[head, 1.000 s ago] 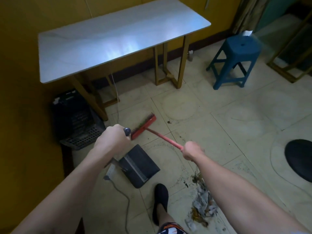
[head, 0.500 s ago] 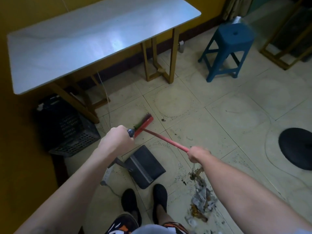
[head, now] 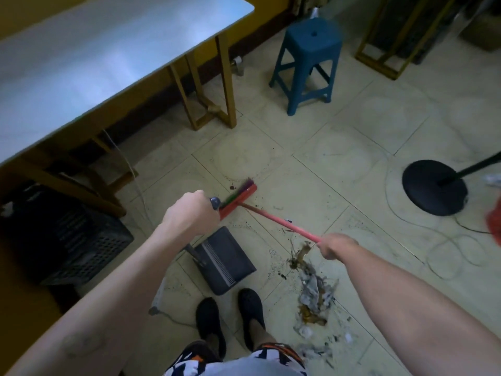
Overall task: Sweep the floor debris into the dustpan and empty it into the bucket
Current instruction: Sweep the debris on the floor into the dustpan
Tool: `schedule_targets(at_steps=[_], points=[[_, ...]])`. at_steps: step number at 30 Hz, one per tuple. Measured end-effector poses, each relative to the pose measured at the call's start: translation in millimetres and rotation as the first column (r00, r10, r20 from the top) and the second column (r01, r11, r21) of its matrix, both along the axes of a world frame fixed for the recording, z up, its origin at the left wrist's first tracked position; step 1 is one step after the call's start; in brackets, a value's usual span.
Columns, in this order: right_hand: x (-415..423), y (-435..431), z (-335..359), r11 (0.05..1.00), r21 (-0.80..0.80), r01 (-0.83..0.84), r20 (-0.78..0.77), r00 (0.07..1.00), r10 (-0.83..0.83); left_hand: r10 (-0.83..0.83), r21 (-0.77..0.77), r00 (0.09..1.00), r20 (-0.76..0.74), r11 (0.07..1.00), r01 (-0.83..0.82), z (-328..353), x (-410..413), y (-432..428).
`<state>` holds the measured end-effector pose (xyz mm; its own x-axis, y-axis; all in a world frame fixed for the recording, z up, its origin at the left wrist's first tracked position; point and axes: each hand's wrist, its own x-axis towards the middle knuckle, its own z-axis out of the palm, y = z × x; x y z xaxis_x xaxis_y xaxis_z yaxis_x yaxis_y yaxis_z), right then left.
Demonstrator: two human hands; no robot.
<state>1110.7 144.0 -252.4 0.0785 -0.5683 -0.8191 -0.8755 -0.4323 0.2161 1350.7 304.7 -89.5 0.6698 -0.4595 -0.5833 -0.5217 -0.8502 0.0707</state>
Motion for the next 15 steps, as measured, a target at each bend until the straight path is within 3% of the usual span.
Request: schedule_targets(at_steps=[15], points=[[-68.7,60.6,37.5,0.981,0.031,0.194,-0.130,0.973,-0.188,-0.258,-0.059,0.966,0.029,0.964,0.259,4.8,-18.1,20.1]])
